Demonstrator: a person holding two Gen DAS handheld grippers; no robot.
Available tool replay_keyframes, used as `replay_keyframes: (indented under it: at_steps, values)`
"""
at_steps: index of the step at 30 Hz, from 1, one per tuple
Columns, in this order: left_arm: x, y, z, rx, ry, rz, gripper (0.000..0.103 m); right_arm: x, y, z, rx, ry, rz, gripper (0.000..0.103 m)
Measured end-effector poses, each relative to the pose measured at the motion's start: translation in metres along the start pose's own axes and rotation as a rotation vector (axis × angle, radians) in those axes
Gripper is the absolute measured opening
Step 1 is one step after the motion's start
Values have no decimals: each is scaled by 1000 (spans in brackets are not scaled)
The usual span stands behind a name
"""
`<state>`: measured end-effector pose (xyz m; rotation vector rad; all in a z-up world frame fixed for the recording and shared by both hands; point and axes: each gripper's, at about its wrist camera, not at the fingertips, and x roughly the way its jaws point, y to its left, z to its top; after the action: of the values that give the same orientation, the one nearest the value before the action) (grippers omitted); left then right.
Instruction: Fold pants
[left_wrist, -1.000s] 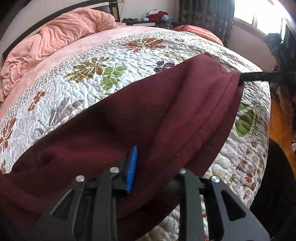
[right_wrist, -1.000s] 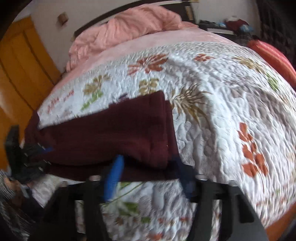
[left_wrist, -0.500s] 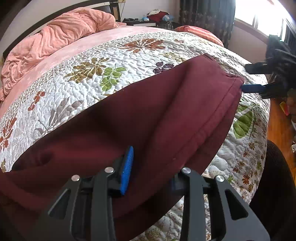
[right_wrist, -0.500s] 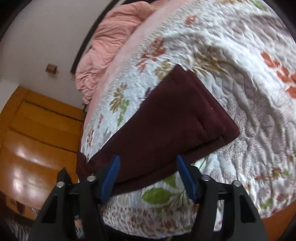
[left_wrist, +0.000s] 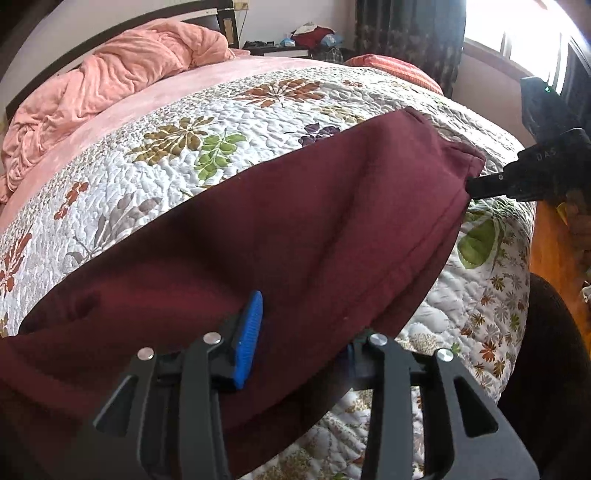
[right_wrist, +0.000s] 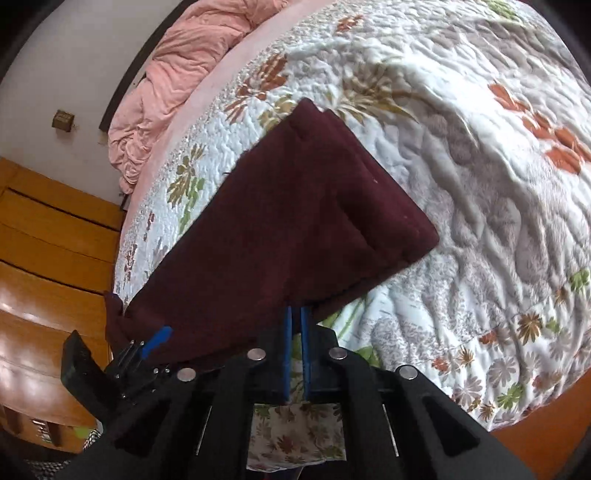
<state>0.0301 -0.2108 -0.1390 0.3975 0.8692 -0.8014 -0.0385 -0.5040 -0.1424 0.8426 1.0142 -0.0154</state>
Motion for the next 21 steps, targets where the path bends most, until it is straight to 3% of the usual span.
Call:
replay_keyframes:
  at_steps: [1, 2, 3, 6, 8, 11, 16, 21]
  values:
    - [-3, 2, 1, -19, 5, -14, 45, -4, 4, 2, 0, 2, -19, 14]
    - [-6, 4, 3, -34, 11, -29, 55, -7, 7, 3, -6, 2, -38, 28]
    - [-11, 5, 4, -53, 14, -48, 61, -13, 13, 3, -20, -8, -68, 35]
    - [-39, 7, 1, -71, -20, -52, 82, -39, 35, 3, -84, -68, -185, 35]
    - [-61, 15, -6, -100, -41, -54, 82, -49, 57, 1, -136, -114, -190, 35]
    - [-90, 42, -24, -199, -66, -23, 82, -33, 100, -4, -239, -99, -83, 35]
    - [-113, 119, -72, -418, -50, 144, 82, 49, 159, -17, -343, 67, 67, 35]
    - [-118, 179, -115, -566, 2, 259, 81, 101, 162, -33, -374, 168, -47, 33]
